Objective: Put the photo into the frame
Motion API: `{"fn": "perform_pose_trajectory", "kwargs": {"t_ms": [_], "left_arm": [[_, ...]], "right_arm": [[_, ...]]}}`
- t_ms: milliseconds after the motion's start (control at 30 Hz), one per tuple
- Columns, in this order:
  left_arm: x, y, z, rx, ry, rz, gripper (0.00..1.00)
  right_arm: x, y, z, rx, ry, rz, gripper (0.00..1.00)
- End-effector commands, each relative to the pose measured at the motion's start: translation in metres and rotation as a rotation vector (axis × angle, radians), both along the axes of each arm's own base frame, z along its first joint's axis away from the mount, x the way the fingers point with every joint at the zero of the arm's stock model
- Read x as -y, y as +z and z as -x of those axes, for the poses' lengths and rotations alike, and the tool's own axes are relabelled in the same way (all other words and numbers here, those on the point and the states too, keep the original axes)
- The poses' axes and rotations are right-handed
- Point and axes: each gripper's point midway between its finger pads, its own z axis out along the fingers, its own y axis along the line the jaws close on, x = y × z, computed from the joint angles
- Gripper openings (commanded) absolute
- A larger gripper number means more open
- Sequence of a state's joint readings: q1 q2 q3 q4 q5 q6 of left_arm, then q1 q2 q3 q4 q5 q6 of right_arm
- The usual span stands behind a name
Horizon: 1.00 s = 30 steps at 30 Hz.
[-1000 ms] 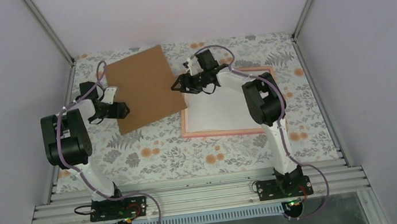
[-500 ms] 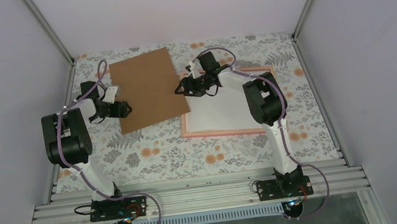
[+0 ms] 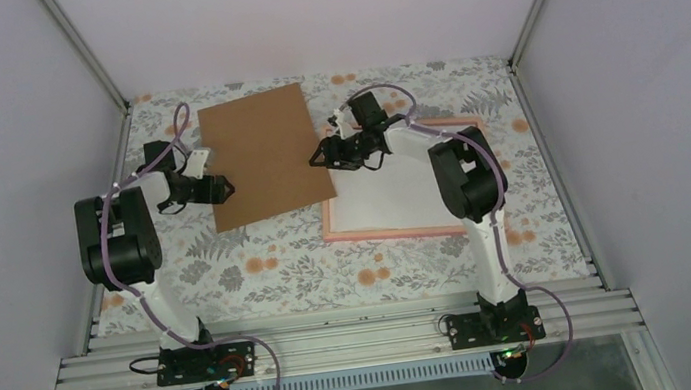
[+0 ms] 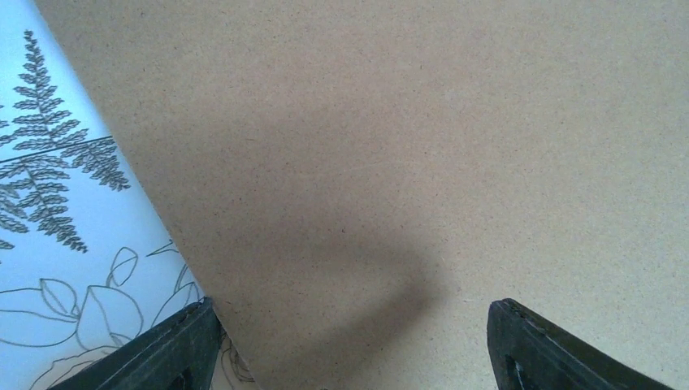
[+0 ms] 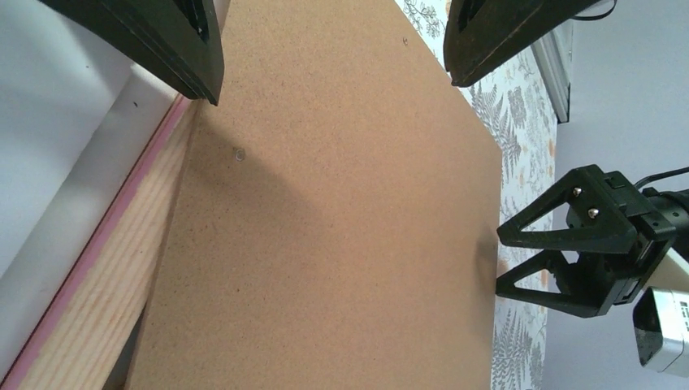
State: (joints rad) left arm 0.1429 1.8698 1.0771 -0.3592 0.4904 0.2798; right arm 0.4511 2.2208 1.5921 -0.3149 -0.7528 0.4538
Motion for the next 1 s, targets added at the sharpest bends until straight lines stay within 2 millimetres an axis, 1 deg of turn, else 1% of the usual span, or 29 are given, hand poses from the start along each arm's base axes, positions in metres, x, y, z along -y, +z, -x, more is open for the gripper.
{"fn": "perform_pose_trajectory", "kwargs": {"t_ms": [0, 267, 333, 433, 567, 633, 733, 867, 967], "left_arm": [[0.032, -0.039, 0.052, -0.233, -0.050, 0.104, 0.82], [0.031, -0.040, 0.053, -0.233, -0.048, 0.098, 0.82], [0.031, -0.039, 0.052, -0.231, -0.048, 0.097, 0.82], [0.031, -0.037, 0.051, -0.226, -0.046, 0.100, 0.82], [0.030, -0.034, 0.049, -0.216, -0.047, 0.100, 0.83], [0.030, -0.032, 0.048, -0.213, -0.044, 0.101, 0.85], [0.029, -0.029, 0.046, -0.204, -0.042, 0.104, 0.88], [0.030, -0.027, 0.045, -0.202, -0.043, 0.110, 0.90], [0.030, -0.027, 0.044, -0.203, -0.043, 0.113, 0.90]], "right_arm": [[-0.006, 0.022, 0.007, 0.055, 0.012, -0.009, 0.67], [0.002, 0.042, 0.014, 0.108, 0.003, -0.017, 0.68], [0.006, 0.044, 0.015, 0.111, -0.005, -0.014, 0.68], [0.014, 0.042, 0.015, 0.106, -0.019, 0.008, 0.69], [0.025, 0.027, 0.015, 0.084, -0.046, 0.071, 0.67], [0.033, 0.013, 0.015, 0.049, -0.067, 0.108, 0.65], [0.039, 0.001, 0.015, 0.010, -0.079, 0.133, 0.64], [0.037, -0.008, 0.017, -0.025, -0.068, 0.128, 0.62], [0.036, -0.019, 0.019, -0.069, -0.068, 0.128, 0.61]]}}
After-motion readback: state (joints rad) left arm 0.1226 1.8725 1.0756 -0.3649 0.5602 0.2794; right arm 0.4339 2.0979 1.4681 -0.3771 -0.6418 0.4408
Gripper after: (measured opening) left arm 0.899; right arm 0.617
